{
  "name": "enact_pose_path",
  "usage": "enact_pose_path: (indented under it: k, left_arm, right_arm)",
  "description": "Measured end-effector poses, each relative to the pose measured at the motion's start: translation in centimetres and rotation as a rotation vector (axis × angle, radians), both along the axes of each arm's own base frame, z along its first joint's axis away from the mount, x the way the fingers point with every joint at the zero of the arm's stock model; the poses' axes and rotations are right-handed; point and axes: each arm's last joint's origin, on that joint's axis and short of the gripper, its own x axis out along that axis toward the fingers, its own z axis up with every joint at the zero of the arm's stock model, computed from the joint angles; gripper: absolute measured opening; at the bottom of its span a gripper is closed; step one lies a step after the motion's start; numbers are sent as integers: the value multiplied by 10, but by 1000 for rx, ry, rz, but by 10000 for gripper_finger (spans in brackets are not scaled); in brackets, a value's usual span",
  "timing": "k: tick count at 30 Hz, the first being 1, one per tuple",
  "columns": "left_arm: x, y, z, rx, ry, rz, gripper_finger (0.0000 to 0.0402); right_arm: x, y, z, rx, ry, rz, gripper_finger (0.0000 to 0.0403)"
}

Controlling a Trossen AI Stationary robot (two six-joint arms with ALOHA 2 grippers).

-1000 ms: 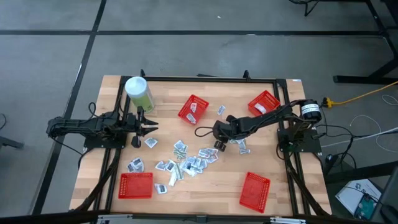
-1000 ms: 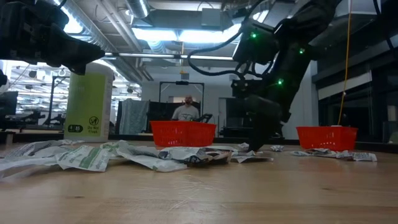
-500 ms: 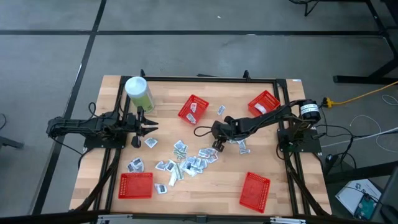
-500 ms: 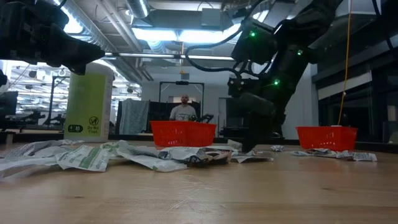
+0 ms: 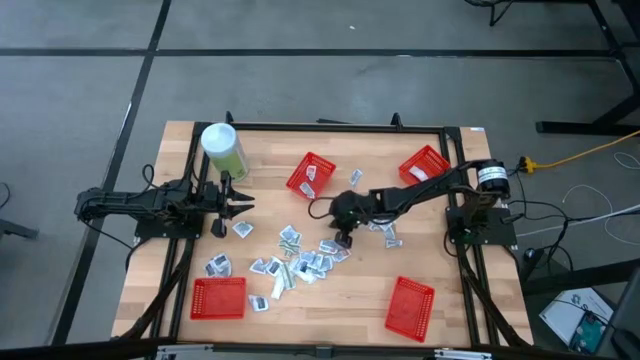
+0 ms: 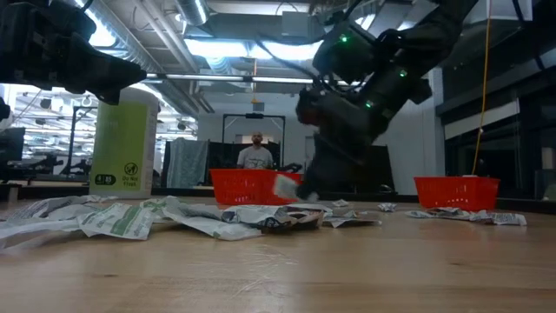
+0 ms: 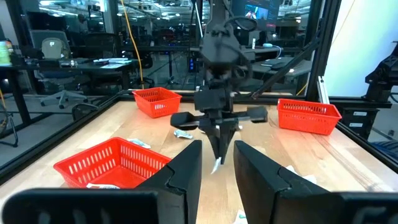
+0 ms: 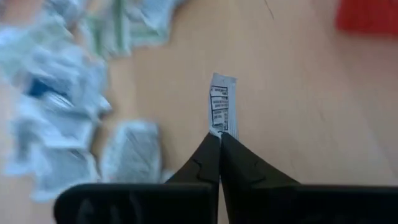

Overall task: Pick & Place First Aid Supplies
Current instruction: Put the orange ointment pack into the red container

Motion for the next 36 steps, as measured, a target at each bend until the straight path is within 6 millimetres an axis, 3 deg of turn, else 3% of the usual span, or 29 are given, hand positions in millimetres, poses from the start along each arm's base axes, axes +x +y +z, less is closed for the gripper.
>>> enact_pose_path:
  k: [6,15,25,36]
  left_arm:
    - [0,0,0,0,0,0,88]
    - [0,0,0,0,0,0,88]
    - [0,0,0,0,0,0,88]
    - [0,0,0,0,0,0,88]
  right_arm:
    - [11,-10,14,55,-182,52,15]
    - [19,-33,32,-24,-389,-31,5]
    - [19,-49,35,-199,-398,-255,16]
    - [19,-49,35,-206,-404,-263,27]
